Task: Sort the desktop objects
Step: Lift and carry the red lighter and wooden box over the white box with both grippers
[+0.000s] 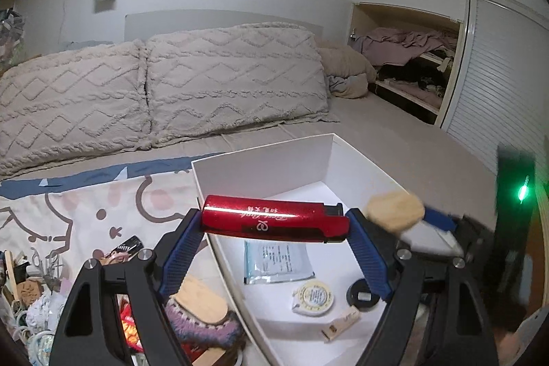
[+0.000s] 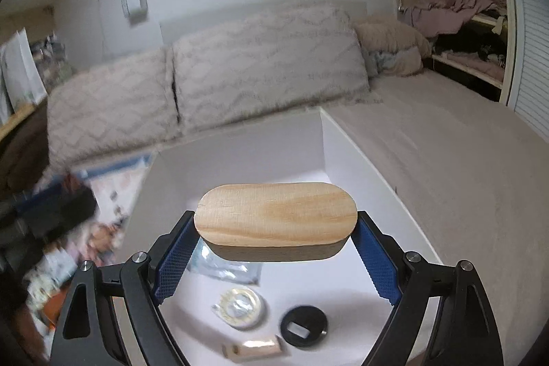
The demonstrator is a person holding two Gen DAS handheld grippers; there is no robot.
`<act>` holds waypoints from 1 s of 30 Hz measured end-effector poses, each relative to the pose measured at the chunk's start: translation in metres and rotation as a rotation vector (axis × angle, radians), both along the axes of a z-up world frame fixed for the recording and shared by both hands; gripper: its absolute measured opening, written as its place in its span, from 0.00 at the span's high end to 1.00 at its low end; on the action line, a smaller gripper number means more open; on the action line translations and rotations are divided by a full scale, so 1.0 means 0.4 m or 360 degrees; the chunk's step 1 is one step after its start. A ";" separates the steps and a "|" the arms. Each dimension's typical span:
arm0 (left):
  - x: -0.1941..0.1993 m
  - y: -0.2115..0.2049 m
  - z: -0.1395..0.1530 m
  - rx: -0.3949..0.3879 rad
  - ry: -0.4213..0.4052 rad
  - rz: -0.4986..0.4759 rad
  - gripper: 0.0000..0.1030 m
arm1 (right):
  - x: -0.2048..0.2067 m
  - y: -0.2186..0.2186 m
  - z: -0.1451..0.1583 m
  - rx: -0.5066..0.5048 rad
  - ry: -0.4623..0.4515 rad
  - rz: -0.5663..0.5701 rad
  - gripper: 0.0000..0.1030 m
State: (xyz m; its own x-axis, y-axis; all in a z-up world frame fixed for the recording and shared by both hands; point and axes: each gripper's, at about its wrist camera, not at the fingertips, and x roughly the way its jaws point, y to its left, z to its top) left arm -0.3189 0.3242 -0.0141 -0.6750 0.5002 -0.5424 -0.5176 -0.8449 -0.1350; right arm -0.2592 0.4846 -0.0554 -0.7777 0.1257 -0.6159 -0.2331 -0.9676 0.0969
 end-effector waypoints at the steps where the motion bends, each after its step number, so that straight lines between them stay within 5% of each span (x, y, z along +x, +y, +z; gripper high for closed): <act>1: -0.010 0.008 0.001 -0.0004 -0.0012 0.0004 0.19 | -0.005 0.005 -0.011 0.0001 -0.0038 0.0012 0.14; 15: -0.101 0.136 -0.064 -0.0138 -0.0242 -0.0009 0.19 | -0.020 0.031 -0.075 -0.0017 -0.0229 0.0083 0.14; 23: -0.155 0.195 -0.116 -0.0185 -0.0478 -0.0067 0.19 | -0.015 0.024 -0.080 0.0027 -0.0278 0.0118 0.14; 30: -0.161 0.234 -0.162 -0.0362 -0.0556 -0.0088 0.19 | -0.011 0.028 -0.085 0.0024 -0.0311 0.0122 0.14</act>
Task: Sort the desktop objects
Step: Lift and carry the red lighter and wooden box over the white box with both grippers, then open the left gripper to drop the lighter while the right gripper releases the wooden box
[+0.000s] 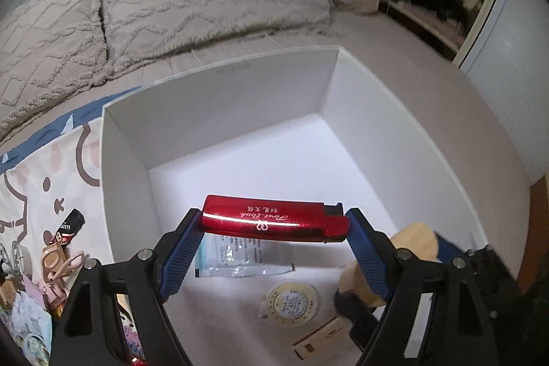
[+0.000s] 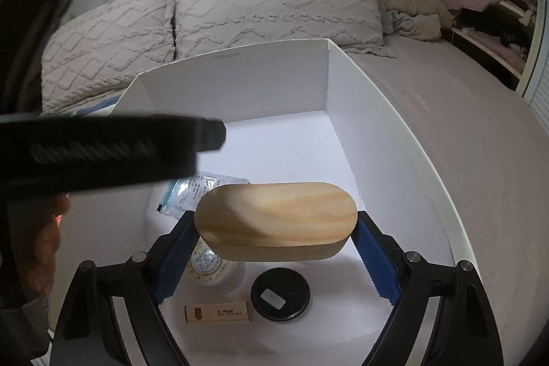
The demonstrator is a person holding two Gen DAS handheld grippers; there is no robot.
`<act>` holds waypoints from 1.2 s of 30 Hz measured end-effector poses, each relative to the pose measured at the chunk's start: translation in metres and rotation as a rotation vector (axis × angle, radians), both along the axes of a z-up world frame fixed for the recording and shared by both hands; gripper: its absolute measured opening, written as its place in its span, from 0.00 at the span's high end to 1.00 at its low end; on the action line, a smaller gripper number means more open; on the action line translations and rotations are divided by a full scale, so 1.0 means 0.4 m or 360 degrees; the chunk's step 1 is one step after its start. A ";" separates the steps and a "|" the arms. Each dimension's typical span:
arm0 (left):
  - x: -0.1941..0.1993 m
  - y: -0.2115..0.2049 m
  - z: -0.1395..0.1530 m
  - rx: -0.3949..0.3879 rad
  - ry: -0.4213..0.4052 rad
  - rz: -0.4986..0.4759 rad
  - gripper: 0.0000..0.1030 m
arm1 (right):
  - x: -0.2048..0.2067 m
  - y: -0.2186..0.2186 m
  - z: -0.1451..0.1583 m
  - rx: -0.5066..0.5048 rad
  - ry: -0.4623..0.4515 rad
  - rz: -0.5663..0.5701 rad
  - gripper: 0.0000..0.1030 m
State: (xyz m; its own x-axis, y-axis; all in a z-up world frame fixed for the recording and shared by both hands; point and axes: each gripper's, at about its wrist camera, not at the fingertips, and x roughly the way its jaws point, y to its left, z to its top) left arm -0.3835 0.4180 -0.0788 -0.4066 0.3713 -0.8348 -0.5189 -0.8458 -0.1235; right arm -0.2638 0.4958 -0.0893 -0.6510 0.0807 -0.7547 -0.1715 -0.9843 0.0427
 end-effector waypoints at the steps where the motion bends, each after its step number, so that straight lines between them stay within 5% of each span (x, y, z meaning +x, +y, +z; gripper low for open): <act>1: -0.001 0.004 -0.005 -0.0017 -0.0004 0.0002 0.19 | 0.000 -0.001 -0.001 0.0010 -0.0010 -0.0003 0.14; 14: -0.019 0.027 -0.044 -0.0106 -0.0134 0.0000 0.19 | -0.008 -0.002 -0.004 0.0044 -0.0050 -0.0038 0.13; 20: -0.018 0.018 -0.033 -0.0095 -0.0103 0.0029 0.18 | -0.010 0.000 -0.007 0.0049 -0.0053 -0.0030 0.13; 23: -0.017 0.012 -0.021 -0.0093 -0.0055 0.0045 0.10 | -0.009 0.002 -0.008 0.0043 -0.0051 -0.0026 0.13; 36: -0.002 -0.016 -0.018 -0.0135 -0.0014 0.0070 0.10 | -0.003 0.002 -0.008 0.0021 -0.0035 -0.0014 0.13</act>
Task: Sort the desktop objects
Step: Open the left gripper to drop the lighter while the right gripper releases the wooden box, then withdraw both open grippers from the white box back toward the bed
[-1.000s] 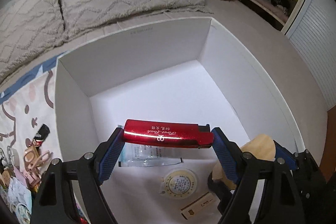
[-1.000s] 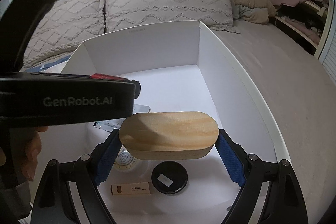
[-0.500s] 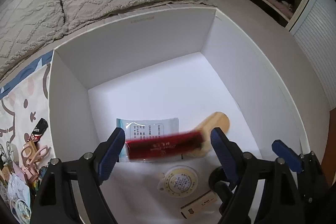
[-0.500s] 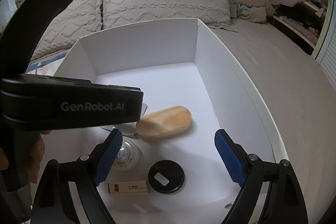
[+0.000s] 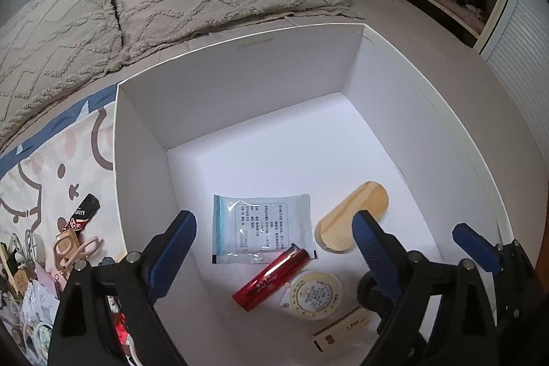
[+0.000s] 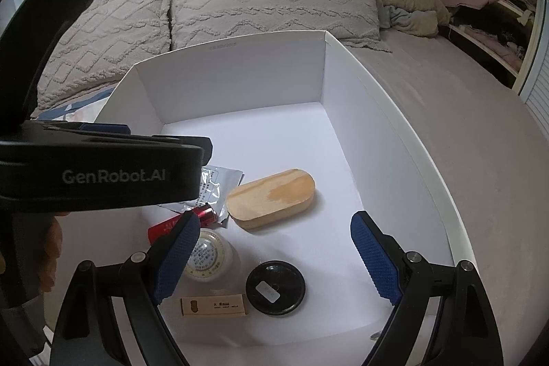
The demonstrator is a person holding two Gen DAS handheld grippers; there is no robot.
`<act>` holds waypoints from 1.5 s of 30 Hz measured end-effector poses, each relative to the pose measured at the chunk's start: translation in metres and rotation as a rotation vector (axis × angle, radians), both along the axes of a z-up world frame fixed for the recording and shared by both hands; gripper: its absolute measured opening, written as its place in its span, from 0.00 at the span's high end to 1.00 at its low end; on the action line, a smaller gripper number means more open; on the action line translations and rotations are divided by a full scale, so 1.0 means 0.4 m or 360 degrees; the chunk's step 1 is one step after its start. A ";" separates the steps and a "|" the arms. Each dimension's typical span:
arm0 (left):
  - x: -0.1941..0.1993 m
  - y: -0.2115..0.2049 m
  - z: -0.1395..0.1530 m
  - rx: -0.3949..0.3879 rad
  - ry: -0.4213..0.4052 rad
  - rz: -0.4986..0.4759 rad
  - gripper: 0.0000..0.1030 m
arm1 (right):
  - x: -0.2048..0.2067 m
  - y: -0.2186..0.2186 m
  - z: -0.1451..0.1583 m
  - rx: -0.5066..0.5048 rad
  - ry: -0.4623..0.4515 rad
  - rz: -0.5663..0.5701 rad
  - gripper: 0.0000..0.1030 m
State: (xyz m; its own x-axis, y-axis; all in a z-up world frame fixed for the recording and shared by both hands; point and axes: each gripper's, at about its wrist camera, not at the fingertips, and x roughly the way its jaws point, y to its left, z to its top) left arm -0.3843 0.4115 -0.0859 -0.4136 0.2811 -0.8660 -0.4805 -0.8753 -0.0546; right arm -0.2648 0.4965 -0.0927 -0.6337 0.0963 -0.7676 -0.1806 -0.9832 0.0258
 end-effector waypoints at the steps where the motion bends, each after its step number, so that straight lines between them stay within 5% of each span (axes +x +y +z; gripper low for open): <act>1: 0.004 0.000 0.001 -0.0003 0.0008 -0.0005 0.10 | 0.001 0.000 0.000 0.0000 0.0003 0.0001 0.13; 20: 0.057 -0.101 0.059 0.0151 0.0175 -0.0041 0.10 | 0.021 -0.006 0.039 0.0020 0.0152 -0.0037 0.13; 23: 0.060 -0.116 0.066 0.0203 0.0173 -0.0040 0.00 | 0.030 0.005 0.052 0.0026 0.0204 -0.0086 0.00; 25: 0.063 -0.125 0.073 0.0221 0.0191 -0.0037 0.00 | 0.038 0.013 0.057 0.0034 0.0230 -0.0118 0.00; 45: 0.105 -0.249 0.100 0.0151 0.0382 0.0025 0.00 | 0.090 0.001 0.102 -0.0049 0.0437 -0.0221 0.00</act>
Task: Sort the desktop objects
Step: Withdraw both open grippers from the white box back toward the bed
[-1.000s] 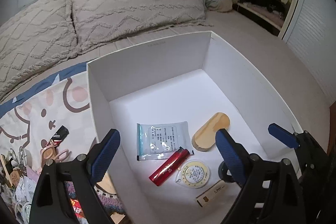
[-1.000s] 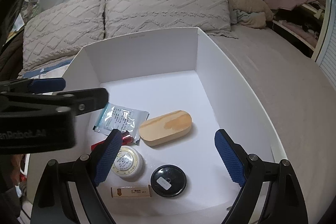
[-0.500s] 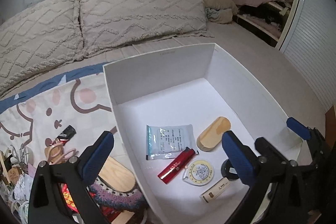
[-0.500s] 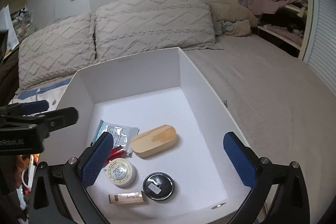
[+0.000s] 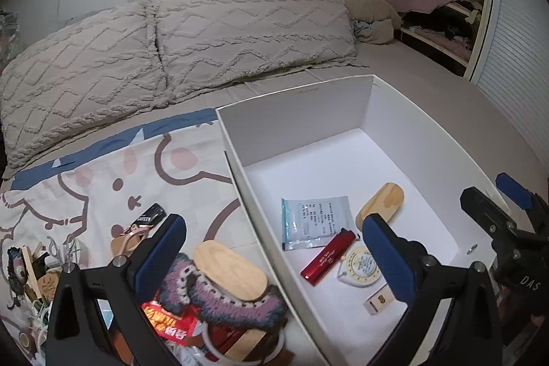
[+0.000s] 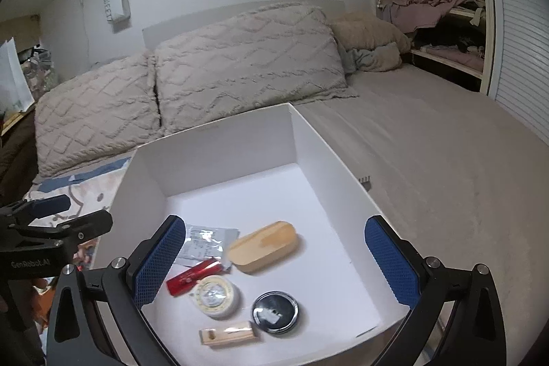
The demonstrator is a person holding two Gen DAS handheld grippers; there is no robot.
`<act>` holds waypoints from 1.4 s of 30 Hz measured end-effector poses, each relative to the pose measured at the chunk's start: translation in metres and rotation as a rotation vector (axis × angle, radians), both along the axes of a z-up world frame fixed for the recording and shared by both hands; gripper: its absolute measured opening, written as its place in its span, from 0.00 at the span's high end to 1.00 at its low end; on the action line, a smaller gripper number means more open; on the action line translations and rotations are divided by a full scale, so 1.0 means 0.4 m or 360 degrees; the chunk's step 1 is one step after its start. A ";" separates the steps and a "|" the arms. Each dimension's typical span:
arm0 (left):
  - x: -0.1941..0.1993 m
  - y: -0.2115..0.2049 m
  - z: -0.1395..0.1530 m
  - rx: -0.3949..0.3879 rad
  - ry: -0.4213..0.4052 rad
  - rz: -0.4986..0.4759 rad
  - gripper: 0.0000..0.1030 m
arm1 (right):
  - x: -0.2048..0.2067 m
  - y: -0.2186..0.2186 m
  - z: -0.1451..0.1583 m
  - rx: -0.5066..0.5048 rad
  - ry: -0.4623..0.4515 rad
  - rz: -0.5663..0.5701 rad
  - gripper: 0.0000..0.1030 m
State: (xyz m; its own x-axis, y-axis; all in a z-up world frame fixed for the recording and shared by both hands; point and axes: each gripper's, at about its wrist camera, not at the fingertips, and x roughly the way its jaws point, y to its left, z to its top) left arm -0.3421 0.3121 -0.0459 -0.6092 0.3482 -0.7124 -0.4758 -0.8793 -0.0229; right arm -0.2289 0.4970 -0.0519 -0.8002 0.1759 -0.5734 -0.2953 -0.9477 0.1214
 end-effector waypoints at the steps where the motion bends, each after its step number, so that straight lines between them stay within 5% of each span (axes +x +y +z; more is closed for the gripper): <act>1: 0.007 -0.011 0.003 0.0010 0.0010 0.0001 0.00 | 0.002 -0.007 0.000 -0.0001 0.0005 0.0007 0.00; 25: 0.213 -0.251 0.065 0.0100 0.0325 0.0133 0.00 | 0.168 -0.198 0.033 0.0270 0.0093 0.0069 0.00; 42: 0.420 -0.359 0.074 0.0108 0.0562 0.0208 0.00 | 0.317 -0.302 0.043 0.0254 0.0229 0.0130 0.00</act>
State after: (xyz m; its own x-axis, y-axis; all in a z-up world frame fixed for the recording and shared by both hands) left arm -0.1741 0.1683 -0.0165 -0.8554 0.2906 -0.4287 -0.3489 -0.9351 0.0623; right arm -0.1022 0.3763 -0.0346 -0.8871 0.1867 -0.4222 -0.2075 -0.9782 0.0035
